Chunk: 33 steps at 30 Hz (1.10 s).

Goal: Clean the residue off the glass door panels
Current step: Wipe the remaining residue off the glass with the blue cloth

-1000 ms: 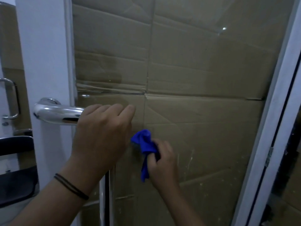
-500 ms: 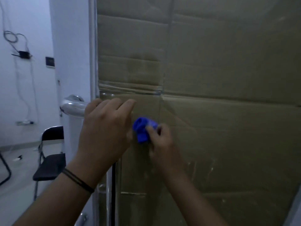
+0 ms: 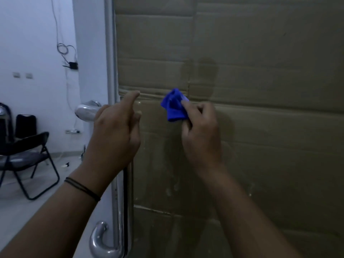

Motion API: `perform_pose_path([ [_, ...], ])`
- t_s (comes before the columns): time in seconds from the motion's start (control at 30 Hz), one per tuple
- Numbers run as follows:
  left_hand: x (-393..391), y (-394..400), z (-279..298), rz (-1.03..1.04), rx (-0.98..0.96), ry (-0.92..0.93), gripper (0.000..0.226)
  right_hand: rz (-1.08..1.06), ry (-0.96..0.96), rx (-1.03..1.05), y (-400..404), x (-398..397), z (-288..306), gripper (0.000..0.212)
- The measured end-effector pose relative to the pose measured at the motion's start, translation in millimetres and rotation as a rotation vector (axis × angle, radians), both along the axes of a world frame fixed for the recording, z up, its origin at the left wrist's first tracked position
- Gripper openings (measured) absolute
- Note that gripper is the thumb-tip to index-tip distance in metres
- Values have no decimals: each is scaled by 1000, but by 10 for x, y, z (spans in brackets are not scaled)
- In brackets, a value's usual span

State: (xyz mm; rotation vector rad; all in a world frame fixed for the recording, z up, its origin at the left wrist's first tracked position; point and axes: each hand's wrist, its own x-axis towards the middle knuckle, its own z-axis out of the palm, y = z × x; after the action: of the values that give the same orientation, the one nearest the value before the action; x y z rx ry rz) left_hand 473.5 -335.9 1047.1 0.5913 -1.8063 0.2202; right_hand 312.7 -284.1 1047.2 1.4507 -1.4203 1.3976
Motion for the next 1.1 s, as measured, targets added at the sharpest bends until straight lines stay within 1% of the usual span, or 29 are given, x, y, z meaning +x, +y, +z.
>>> perform_pose_path([
  [0.1, -7, 15, 5, -25, 37, 52, 30, -47, 190, 92, -240, 116, 318, 34],
  [0.2, 1, 9, -23, -34, 30, 80, 26, -86, 375, 164, -442, 229, 240, 27],
  [0.23, 2, 4, -27, -41, 37, 95, 27, -71, 415, 190, -476, 246, 128, 24],
  [0.3, -3, -8, -32, -57, 48, 114, 30, -13, 472, 270, -521, 251, -208, 27],
  [0.4, -24, -16, -24, -39, 45, 120, 30, 65, 547, 521, -502, 293, -843, 34],
  [0.47, -38, 3, -19, -13, 48, 124, 32, 140, 530, 711, -452, 336, -1123, 36],
  [0.5, -45, 12, -21, -3, 48, 126, 32, 155, 511, 748, -434, 349, -1179, 35],
  [0.57, -50, 28, -26, 10, 43, 133, 34, 171, 437, 690, -399, 352, -1129, 31],
  [0.63, -49, 34, -33, 9, 39, 144, 37, 162, 372, 537, -333, 348, -935, 26],
  [0.73, -76, 52, -36, -8, 23, 157, 39, 110, 292, 258, -278, 288, -484, 33],
  [0.8, -100, 65, -37, 8, 16, 170, 37, 50, 292, 94, -302, 212, -198, 34],
  [0.83, -107, 63, -41, 23, 15, 169, 35, 14, 307, 55, -323, 189, -113, 34],
  [0.87, -110, 57, -44, 38, 16, 161, 35, -10, 332, 65, -348, 181, -80, 33],
  [0.93, -115, 47, -57, 69, 22, 136, 35, -40, 415, 162, -404, 174, -185, 30],
  [1.03, -140, 42, -72, 124, -2, 104, 33, 6, 462, 299, -416, 202, -650, 33],
  [1.1, -170, 45, -81, 146, -12, 94, 34, 32, 458, 424, -418, 238, -1079, 43],
])
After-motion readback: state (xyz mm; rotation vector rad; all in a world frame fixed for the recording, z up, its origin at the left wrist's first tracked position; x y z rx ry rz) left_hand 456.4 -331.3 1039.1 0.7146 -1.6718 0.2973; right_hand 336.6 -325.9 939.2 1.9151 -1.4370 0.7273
